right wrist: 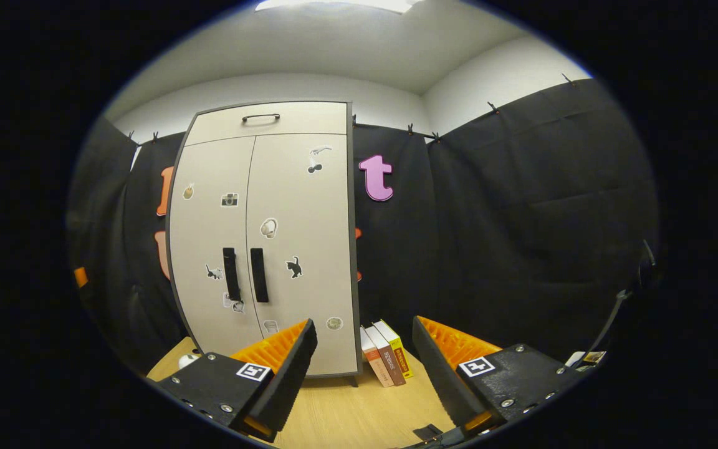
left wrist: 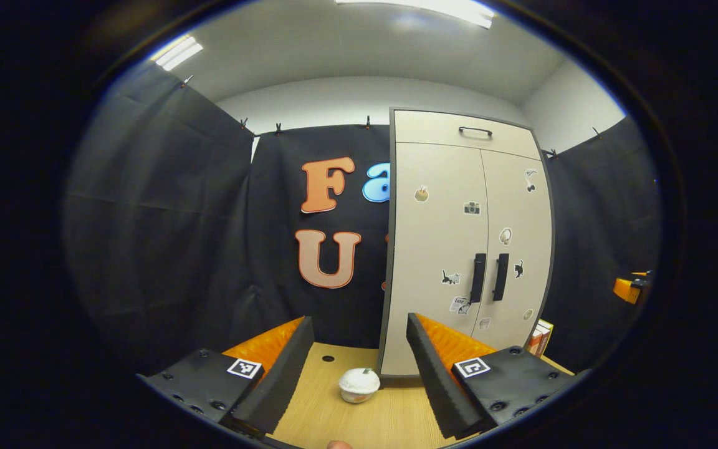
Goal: Open the right door of the double-door shoe cabinet with the right hand, and open the left door with the left hand.
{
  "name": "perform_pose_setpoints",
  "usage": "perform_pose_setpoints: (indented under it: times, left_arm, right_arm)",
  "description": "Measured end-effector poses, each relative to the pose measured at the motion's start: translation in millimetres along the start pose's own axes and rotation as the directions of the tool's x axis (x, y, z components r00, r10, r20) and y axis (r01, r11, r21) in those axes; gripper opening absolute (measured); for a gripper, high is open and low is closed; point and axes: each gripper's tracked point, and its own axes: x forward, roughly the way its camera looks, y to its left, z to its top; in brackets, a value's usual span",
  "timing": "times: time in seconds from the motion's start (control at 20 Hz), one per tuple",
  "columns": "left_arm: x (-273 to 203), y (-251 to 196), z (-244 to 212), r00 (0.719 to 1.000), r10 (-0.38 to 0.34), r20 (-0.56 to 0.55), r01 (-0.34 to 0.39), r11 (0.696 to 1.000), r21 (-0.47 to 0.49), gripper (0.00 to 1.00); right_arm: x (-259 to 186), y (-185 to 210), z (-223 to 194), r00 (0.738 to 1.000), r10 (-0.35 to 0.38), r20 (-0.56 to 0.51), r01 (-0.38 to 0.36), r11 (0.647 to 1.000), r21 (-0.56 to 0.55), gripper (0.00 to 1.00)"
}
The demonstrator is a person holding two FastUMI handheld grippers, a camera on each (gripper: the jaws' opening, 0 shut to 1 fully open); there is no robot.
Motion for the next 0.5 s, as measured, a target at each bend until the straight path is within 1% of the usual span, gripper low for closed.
perform_pose_setpoints:
  times: [0.05,0.3,0.5]
  left_arm:
    - [0.4,0.1,-0.3,1.0,0.001,-0.001,-0.001,1.0,0.002,0.95]
    - [-1.3,6.9,-2.3,1.0,0.011,-0.001,-0.011,1.0,0.012,0.96]
    - [-5.1,16.0,-4.9,1.0,0.021,-0.007,-0.021,1.0,0.003,0.96]
  right_arm:
    - [4.7,6.4,0.1,1.0,0.01,0.0,-0.01,1.0,0.009,0.94]
    - [27.4,42.1,1.8,0.998,0.07,0.004,-0.07,0.997,0.008,0.94]
    - [54.8,76.3,9.2,0.994,0.109,0.015,-0.109,0.994,0.014,0.94]
